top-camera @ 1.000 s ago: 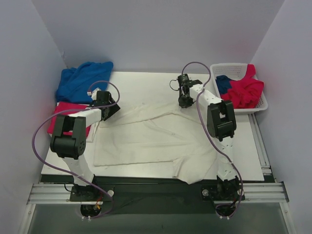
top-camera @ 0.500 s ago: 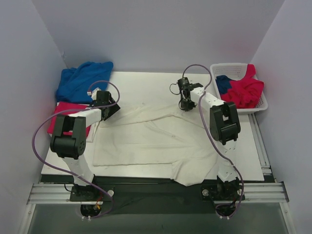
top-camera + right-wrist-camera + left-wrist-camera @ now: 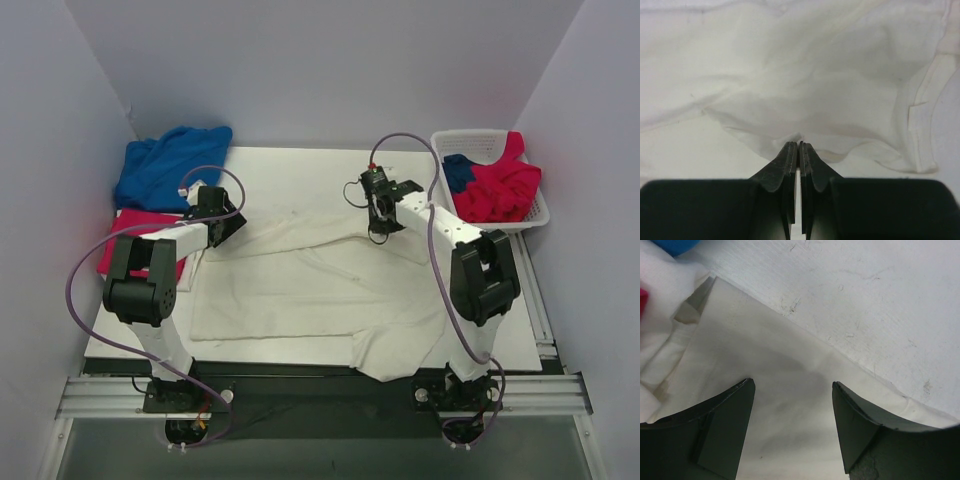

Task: Fold and stack the t-shirts
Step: Fold the flattened tshirt in 1/3 of the way

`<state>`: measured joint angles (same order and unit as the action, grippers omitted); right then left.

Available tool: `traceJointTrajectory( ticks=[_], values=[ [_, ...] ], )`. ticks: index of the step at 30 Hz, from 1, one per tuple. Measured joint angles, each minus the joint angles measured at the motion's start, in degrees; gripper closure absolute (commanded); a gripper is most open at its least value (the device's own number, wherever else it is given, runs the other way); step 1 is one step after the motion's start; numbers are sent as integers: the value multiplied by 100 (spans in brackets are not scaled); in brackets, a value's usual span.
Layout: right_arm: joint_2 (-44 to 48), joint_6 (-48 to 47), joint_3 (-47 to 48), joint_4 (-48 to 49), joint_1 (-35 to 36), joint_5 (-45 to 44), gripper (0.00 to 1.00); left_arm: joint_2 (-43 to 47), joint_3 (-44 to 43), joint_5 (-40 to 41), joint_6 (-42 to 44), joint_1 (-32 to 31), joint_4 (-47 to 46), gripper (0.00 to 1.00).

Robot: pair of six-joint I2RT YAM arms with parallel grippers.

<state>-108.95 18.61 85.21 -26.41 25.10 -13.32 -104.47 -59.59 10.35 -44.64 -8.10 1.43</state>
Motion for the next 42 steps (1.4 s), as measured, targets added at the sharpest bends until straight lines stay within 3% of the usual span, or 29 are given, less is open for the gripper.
traceJointTrajectory(
  ticks=[10,15,23,29,34,42],
  values=[
    [776,542,-1482,55,901,-101,100,-28,-33,13,-13,0,2,26],
    [839,817,-1862,52,1185,-153,68,-37,-44,13,-13,0,0,26],
    [1110,988,-1974,39,1165,-393,60,-66,-120,13,7,0,2,26],
    [1010,914,-1182,46,149,-317,60,-203,-321,68,13,2,28,26],
    [133,675,-118,201,-640,-59,64,-361,-518,188,-15,2,184,26],
    [-1202,496,778,404,-870,669,66,-483,-796,337,-262,2,621,26]
  ],
)
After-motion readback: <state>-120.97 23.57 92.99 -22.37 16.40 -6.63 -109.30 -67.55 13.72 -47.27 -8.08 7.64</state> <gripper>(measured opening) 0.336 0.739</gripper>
